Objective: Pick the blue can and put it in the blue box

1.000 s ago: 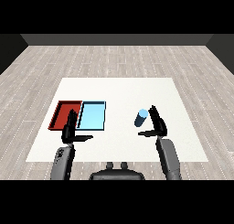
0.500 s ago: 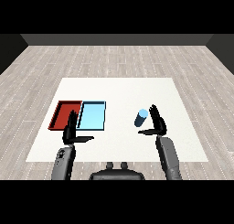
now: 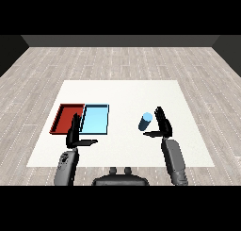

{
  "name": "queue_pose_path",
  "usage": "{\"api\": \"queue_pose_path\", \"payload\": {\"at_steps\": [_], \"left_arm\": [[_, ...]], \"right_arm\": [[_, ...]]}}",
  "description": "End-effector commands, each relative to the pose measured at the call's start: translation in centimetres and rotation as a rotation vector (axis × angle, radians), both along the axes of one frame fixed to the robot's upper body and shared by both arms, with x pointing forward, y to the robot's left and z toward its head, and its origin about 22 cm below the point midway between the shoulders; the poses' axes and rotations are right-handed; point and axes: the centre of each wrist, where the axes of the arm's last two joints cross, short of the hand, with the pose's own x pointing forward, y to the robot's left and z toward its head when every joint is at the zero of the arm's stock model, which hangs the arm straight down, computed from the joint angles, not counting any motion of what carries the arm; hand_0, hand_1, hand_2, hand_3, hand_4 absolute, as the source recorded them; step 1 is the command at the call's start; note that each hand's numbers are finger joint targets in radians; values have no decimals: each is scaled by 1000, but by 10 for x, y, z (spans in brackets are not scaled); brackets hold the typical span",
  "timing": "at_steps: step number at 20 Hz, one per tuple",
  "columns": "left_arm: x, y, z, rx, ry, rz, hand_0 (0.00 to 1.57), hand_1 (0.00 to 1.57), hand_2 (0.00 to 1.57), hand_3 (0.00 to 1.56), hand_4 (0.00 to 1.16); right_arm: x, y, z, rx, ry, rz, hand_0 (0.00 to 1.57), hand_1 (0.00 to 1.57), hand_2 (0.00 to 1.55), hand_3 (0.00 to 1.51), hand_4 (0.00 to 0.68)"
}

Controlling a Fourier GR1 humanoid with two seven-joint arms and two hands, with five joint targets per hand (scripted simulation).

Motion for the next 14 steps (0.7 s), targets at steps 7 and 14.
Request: {"api": "queue_pose_path", "payload": {"at_steps": [7,14], "left_arm": [[-2,-12,16,-18,-3,-5,0,0,0,0,0],[-9,7,11,28,7,20,0,0,0,0,0]], "right_arm": [[17,10,-24,26,96,-29,0,0,0,0,0],[19,18,-21,26,132,-66,0,0,0,0,0]]}}
